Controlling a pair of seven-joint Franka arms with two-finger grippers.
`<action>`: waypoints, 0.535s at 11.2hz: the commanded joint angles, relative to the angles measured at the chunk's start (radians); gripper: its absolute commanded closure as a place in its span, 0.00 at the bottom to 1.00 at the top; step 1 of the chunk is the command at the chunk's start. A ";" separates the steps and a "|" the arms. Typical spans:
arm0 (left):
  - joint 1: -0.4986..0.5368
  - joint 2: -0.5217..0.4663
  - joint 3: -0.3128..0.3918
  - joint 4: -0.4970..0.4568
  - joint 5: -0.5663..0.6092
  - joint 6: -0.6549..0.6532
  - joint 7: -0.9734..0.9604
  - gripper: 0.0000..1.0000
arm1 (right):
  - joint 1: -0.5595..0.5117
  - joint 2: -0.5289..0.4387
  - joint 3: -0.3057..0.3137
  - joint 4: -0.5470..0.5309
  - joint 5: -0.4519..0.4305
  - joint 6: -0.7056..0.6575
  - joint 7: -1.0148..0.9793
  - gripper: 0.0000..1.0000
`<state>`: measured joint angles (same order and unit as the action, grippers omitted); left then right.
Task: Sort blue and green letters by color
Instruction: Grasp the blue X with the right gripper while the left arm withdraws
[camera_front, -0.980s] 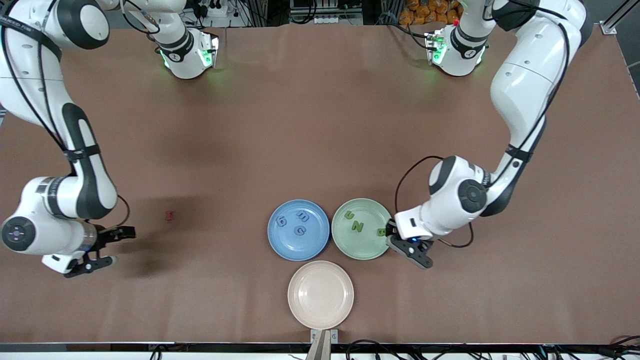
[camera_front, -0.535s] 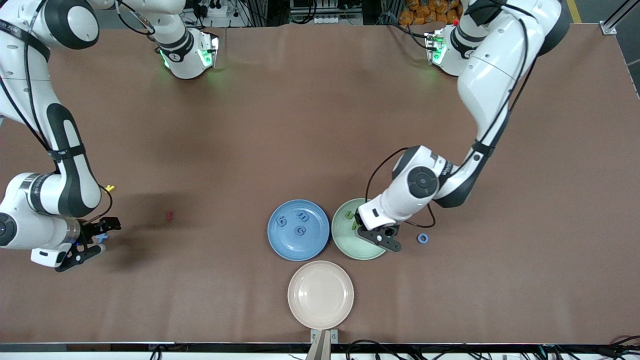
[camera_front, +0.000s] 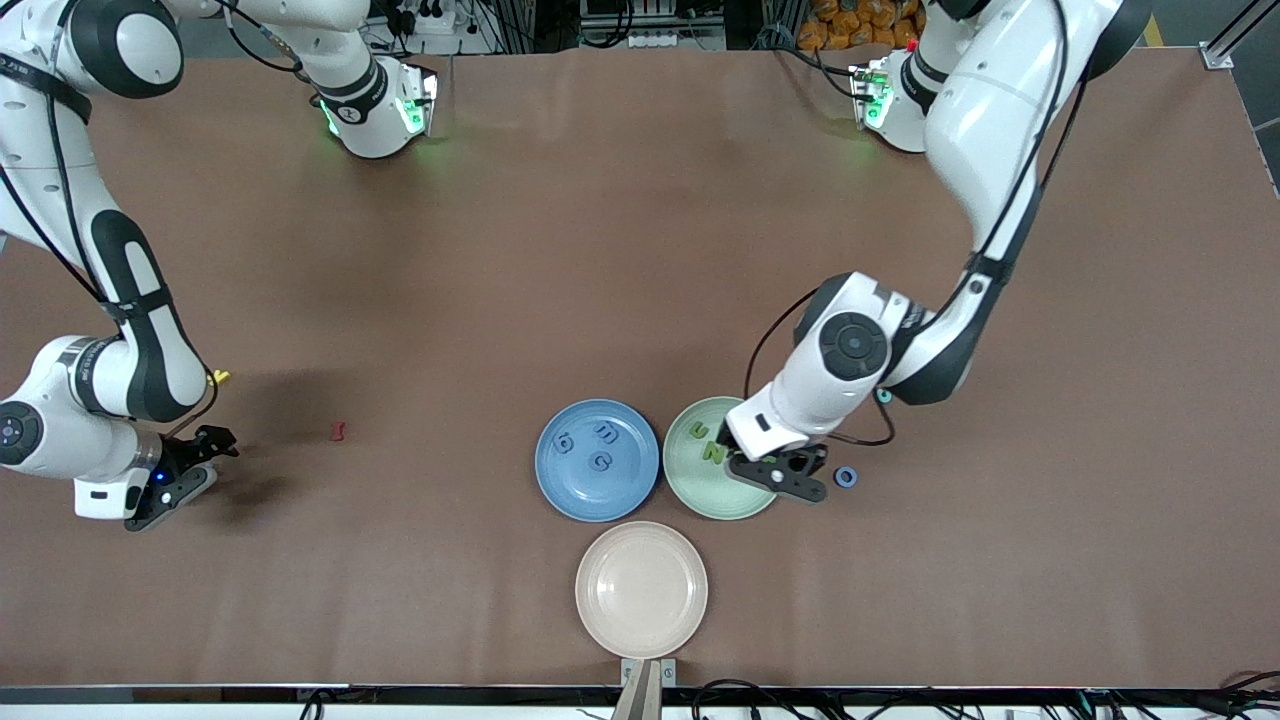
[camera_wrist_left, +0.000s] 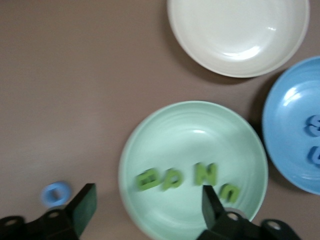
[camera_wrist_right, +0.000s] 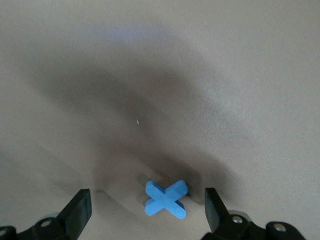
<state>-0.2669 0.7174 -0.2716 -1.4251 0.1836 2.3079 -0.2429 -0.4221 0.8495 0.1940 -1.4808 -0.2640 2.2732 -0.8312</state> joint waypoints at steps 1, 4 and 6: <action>0.038 -0.208 0.060 -0.037 -0.009 -0.232 -0.013 0.00 | -0.035 -0.006 0.022 -0.021 -0.020 0.016 -0.002 0.00; 0.112 -0.323 0.061 -0.035 -0.009 -0.410 -0.012 0.00 | -0.049 -0.009 0.024 -0.047 -0.011 0.031 0.055 0.00; 0.197 -0.396 0.052 -0.037 -0.027 -0.479 -0.003 0.00 | -0.047 -0.012 0.025 -0.062 -0.008 0.064 0.072 0.00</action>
<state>-0.1443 0.4126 -0.2108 -1.4225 0.1836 1.8924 -0.2428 -0.4482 0.8494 0.1959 -1.5072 -0.2630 2.3005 -0.7930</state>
